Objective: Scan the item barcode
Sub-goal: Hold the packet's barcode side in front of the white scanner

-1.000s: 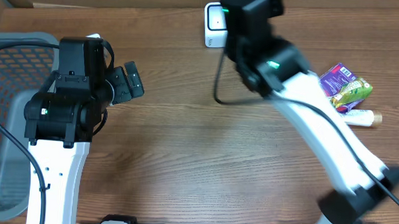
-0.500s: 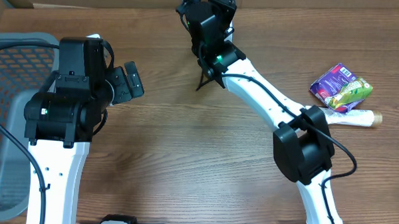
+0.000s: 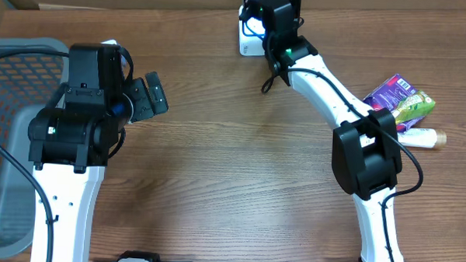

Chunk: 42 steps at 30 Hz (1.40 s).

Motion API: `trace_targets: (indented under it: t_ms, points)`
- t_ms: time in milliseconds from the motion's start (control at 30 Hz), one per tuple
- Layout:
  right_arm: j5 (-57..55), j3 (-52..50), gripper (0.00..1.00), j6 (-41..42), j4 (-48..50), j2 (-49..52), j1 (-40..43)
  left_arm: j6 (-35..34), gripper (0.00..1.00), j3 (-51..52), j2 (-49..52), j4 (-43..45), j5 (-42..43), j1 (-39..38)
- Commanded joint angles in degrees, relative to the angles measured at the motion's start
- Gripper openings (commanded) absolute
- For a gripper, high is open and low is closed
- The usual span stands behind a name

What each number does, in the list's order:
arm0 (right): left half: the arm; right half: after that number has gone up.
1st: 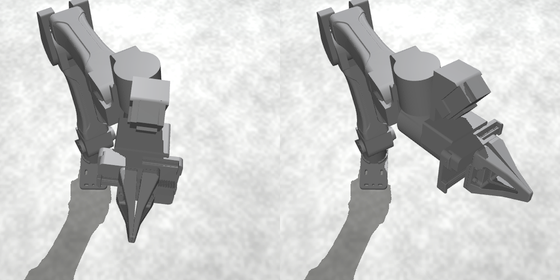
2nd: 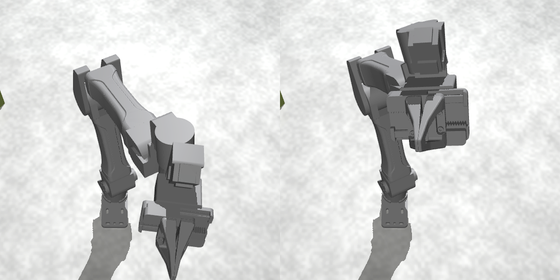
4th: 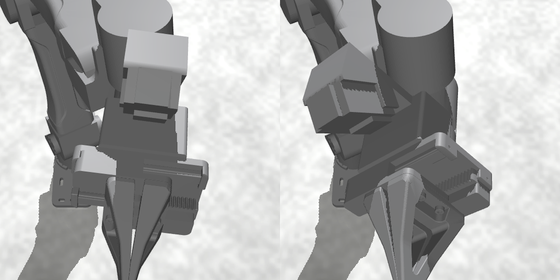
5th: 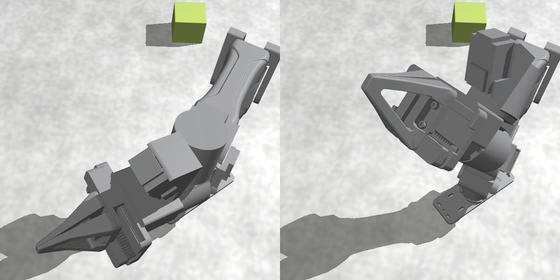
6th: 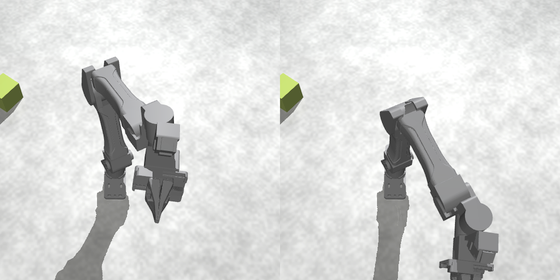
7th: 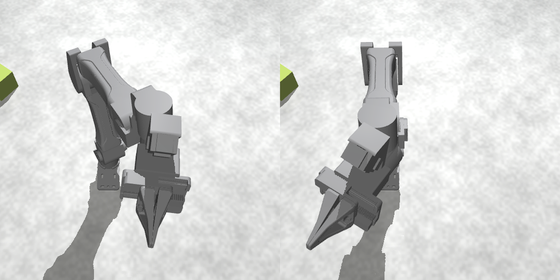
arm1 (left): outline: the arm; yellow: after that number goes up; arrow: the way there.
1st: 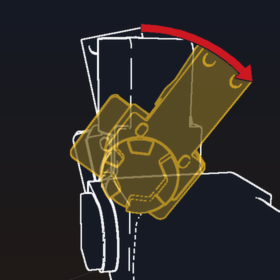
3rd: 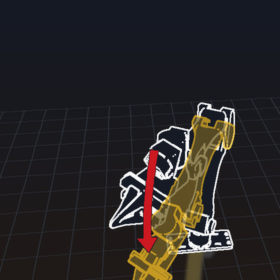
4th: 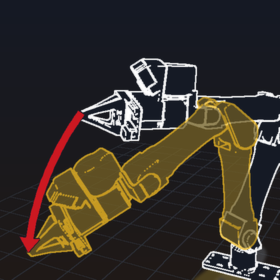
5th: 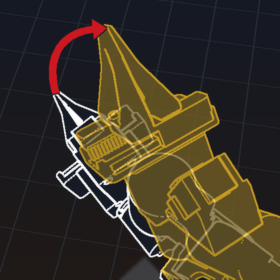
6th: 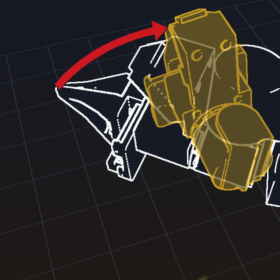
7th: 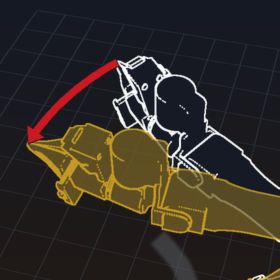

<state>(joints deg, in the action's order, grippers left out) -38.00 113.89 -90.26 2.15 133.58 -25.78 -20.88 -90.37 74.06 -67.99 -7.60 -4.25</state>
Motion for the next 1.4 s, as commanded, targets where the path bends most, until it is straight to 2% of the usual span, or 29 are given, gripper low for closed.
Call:
trace_targets:
  t_ms: [0,167,533,1133,1367]
  points:
    - [4.5,0.8,0.04,0.0,1.3,-0.8,-1.0,-0.6,0.99,-0.4,0.2,0.0,-0.7,0.1]
    - [5.5,0.5,0.04,0.5,1.2,-0.7,-1.8,-0.6,1.00,-0.4,0.2,0.0,-0.7,0.1]
    - [0.3,0.5,0.04,0.5,-3.1,-0.7,-3.4,-0.5,0.99,-0.4,0.2,0.0,-0.7,0.1]
    - [0.8,0.1,0.04,0.6,-5.8,-0.7,-3.4,-0.6,0.99,-0.4,0.2,0.0,-0.7,0.1]
    - [-0.9,0.1,0.04,5.9,-10.3,-2.3,-5.5,-0.5,1.00,-0.4,0.2,0.0,-0.7,0.1]
